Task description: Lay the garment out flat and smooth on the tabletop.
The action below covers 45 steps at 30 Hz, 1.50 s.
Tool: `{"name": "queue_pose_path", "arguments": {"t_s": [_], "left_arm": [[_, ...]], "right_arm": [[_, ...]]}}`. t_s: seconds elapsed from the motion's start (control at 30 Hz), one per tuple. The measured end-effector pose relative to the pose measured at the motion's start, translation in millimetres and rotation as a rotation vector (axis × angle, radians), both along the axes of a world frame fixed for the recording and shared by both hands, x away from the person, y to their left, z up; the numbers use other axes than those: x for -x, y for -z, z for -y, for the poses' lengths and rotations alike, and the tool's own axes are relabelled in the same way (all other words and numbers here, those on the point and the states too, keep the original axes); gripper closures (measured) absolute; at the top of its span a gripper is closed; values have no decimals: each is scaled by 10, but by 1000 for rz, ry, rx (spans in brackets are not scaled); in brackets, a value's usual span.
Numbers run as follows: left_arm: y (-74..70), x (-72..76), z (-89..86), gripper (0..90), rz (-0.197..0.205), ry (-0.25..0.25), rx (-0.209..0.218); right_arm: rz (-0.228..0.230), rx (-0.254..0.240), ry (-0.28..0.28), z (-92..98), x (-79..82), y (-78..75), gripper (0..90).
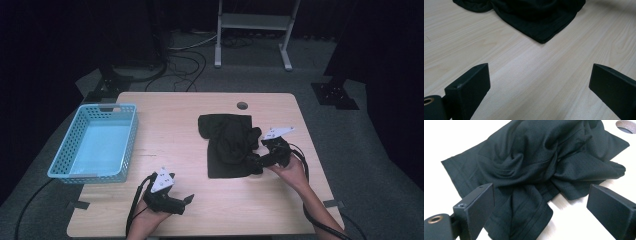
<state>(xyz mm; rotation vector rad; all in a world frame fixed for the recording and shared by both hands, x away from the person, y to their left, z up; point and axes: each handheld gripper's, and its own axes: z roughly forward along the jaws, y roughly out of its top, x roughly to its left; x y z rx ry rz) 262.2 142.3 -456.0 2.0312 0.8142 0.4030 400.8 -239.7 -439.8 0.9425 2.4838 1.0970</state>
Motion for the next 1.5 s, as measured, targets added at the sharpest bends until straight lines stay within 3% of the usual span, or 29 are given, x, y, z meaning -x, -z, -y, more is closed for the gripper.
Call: {"name": "queue_pose_path", "arguments": {"t_s": [0.43,0.77,1.13,1.5], "left_arm": [[18,-14,-6,24,-6,-3,1],[25,-21,-12,24,-9,-3,2],[31,-24,15,25,-9,2,2],[25,-10,48,26,-6,7,-2]], "right_arm": [[-44,13,37,-142,-195,119,108],[-65,31,16,-279,-275,256,303],[-48,19,-26,-303,-201,282,537],[-31,30,-84,-377,-6,288,628]]}}
